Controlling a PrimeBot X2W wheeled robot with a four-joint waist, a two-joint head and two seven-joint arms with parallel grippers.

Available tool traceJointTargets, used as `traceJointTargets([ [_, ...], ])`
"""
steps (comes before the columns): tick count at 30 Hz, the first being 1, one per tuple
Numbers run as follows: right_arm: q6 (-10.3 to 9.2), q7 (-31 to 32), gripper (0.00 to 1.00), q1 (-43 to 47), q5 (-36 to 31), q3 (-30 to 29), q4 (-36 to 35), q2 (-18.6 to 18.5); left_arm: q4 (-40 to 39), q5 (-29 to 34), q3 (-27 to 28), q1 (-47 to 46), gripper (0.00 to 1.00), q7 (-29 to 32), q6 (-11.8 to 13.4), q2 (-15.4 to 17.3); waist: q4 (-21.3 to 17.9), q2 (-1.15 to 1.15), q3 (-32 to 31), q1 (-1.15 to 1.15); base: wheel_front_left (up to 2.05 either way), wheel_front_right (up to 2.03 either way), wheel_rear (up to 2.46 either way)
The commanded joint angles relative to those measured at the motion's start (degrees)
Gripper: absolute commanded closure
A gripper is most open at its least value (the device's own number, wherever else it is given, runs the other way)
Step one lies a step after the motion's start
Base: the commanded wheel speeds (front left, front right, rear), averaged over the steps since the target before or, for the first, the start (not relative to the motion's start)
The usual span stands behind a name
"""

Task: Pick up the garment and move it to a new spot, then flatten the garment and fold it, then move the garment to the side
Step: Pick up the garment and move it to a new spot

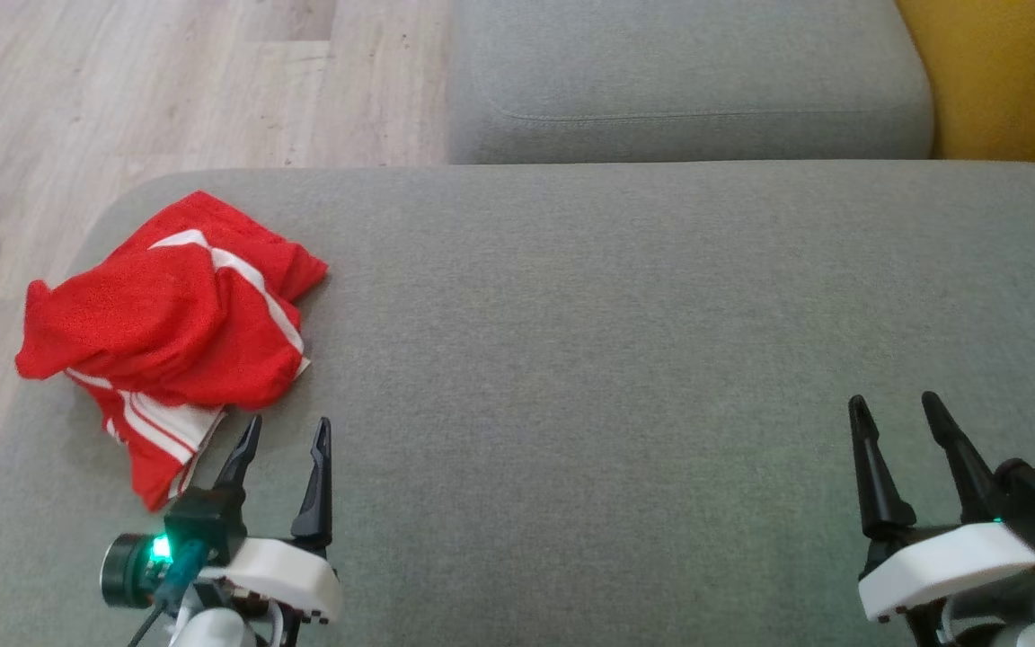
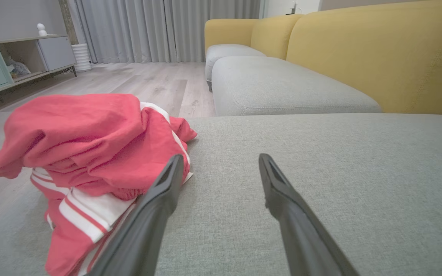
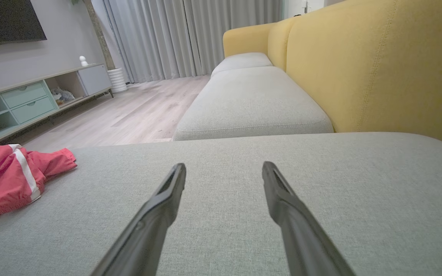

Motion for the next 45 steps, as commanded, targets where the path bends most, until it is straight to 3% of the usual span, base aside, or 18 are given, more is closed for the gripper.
traceJointTargets([
  [1,-0.04,-0.1,0.0,-1.97,0.49,1.03,-2.44,-0.35,-1.41,-0.62,1.84,-3.11,0.0,-0.21,0.65,1.31,0.45,0.0,0.02,0.0,0.0,0.0,0.0],
  [8,-0.04,-0.17,0.0,-1.99,0.43,1.21,-3.91,-0.35,-0.97,-1.46,2.4,-4.01,0.0,-0.4,1.01,1.63,4.93,0.0,0.32,0.0,0.0,0.0,0.0],
  [21,-0.04,0.76,0.0,-2.83,0.03,3.52,-6.55,-0.35,-1.6,-3.31,4.35,-4.33,0.0,-1.32,2.33,2.76,20.11,0.0,0.97,0.0,0.0,0.0,0.0],
  [26,-0.04,1.37,0.0,-3.75,-0.55,4.69,-7.35,-0.35,-2.39,-3.98,5.23,-4.04,0.0,-1.87,3.13,2.98,23.99,0.0,1.71,0.0,0.0,0.0,0.0],
  [33,-0.04,1.99,0.0,-4.57,-0.74,5.14,-7.98,-0.35,-3.09,-4.85,5.83,-3.65,0.0,-2.49,3.61,2.99,26.85,0.0,2.35,0.0,0.0,0.0,0.0],
  [45,-0.04,2.02,0.0,-5.41,-0.85,5.02,-8.08,-0.35,-3.9,-5.35,5.96,-3.73,0.0,-3.33,4.35,2.84,27.15,0.0,3.23,0.0,0.0,0.0,0.0],
])
